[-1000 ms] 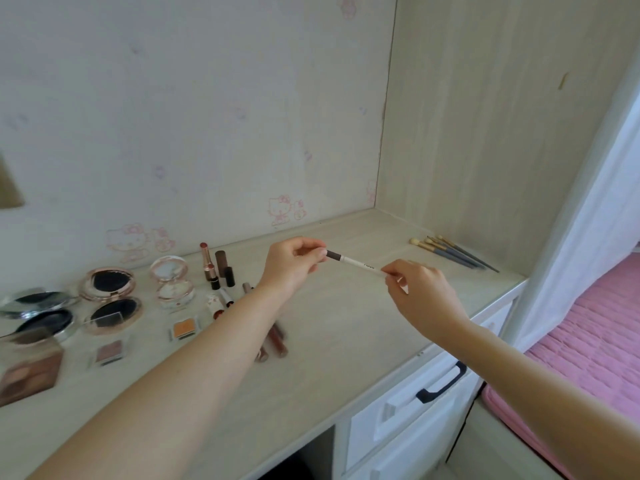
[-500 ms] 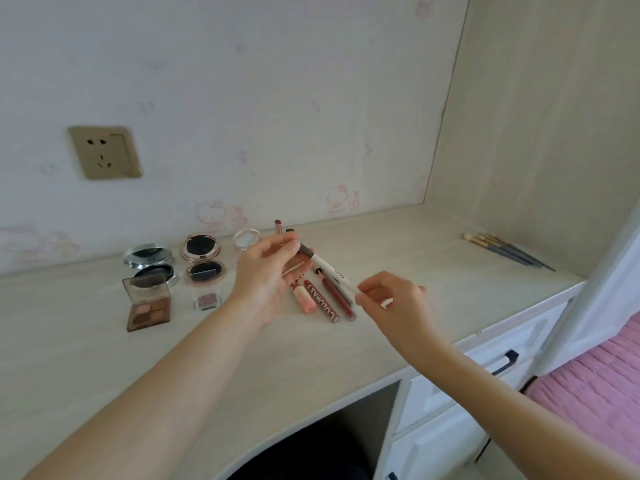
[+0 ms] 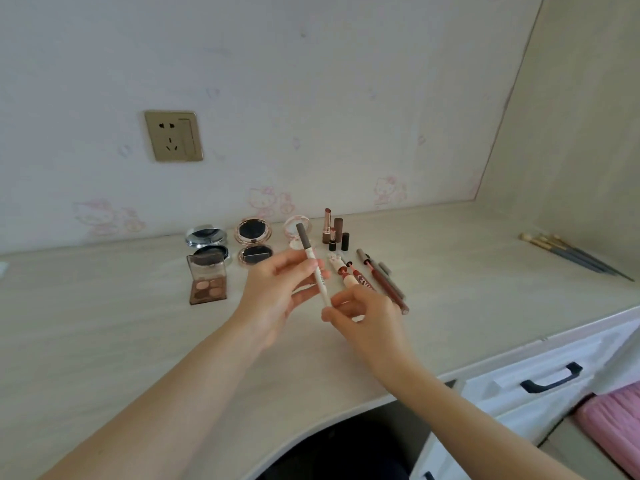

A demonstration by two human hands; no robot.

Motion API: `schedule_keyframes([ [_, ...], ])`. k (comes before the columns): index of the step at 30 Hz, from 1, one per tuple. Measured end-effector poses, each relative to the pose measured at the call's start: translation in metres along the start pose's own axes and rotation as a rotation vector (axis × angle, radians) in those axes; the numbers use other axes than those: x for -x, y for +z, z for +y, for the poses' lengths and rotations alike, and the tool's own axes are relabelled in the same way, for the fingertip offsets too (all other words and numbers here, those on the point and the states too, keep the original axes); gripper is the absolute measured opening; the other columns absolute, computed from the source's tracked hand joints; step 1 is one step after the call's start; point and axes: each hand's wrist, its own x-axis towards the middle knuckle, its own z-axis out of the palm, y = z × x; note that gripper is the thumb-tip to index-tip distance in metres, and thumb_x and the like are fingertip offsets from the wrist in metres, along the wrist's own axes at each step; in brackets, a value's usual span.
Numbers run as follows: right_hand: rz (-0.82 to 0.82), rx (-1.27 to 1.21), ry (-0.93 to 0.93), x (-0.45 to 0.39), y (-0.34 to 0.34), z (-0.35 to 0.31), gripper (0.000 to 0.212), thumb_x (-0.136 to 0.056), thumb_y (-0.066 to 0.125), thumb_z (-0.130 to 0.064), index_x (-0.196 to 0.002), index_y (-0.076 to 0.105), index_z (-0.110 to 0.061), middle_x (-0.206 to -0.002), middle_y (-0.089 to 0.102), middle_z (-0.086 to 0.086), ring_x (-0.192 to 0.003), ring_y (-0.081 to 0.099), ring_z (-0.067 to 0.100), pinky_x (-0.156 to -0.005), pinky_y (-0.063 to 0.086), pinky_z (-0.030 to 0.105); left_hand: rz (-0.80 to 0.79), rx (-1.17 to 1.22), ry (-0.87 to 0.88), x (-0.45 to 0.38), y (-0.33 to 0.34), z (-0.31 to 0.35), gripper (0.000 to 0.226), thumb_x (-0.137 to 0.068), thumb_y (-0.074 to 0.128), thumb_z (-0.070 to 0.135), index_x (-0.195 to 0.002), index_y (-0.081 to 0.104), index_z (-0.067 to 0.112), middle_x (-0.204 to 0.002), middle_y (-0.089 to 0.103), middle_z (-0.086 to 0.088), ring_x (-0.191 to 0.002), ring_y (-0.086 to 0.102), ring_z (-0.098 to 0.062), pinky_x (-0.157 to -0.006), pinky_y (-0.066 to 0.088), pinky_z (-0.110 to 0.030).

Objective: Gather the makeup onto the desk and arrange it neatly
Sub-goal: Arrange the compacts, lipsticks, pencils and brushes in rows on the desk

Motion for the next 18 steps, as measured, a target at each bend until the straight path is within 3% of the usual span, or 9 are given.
schedule_keyframes([
  [13, -0.113, -0.018, -0.078, -0.001, 0.023, 0.002, 0.004, -0.082, 0.072, -0.024, -0.083, 0.068, -0.026, -0.077, 0.071, -0.014, -0.075, 0.062, -0.004, -0.065, 0.044, 0.009, 0.047, -0.117, 0.046, 0.002, -0.029, 0.001, 0.013, -0.086, 0.066, 0.007, -0.097, 0.072, 0.011, -0.083, 0.072, -0.009, -0.076, 0.068, -0.018, -0.067, 0.056, -0.028],
  [15, -0.102, -0.045, -0.072, -0.002, 0.022, 0.003, 0.004, -0.084, 0.069, -0.024, -0.086, 0.068, -0.028, -0.08, 0.071, -0.014, -0.078, 0.063, -0.003, -0.066, 0.046, 0.01, 0.041, -0.227, 0.082, 0.003, -0.031, 0.001, 0.013, -0.086, 0.067, 0.008, -0.09, 0.074, 0.018, -0.08, 0.071, -0.007, -0.074, 0.067, -0.016, -0.07, 0.058, -0.029],
  [18, -0.063, -0.094, -0.075, -0.008, 0.018, 0.001, 0.015, -0.087, 0.066, -0.024, -0.099, 0.064, -0.033, -0.09, 0.07, -0.01, -0.083, 0.064, 0.0, -0.069, 0.049, 0.016, 0.035, -0.582, 0.217, 0.0, -0.037, 0.001, 0.016, -0.086, 0.07, 0.014, -0.083, 0.074, 0.029, -0.077, 0.07, 0.006, -0.074, 0.064, -0.01, -0.074, 0.056, -0.027],
])
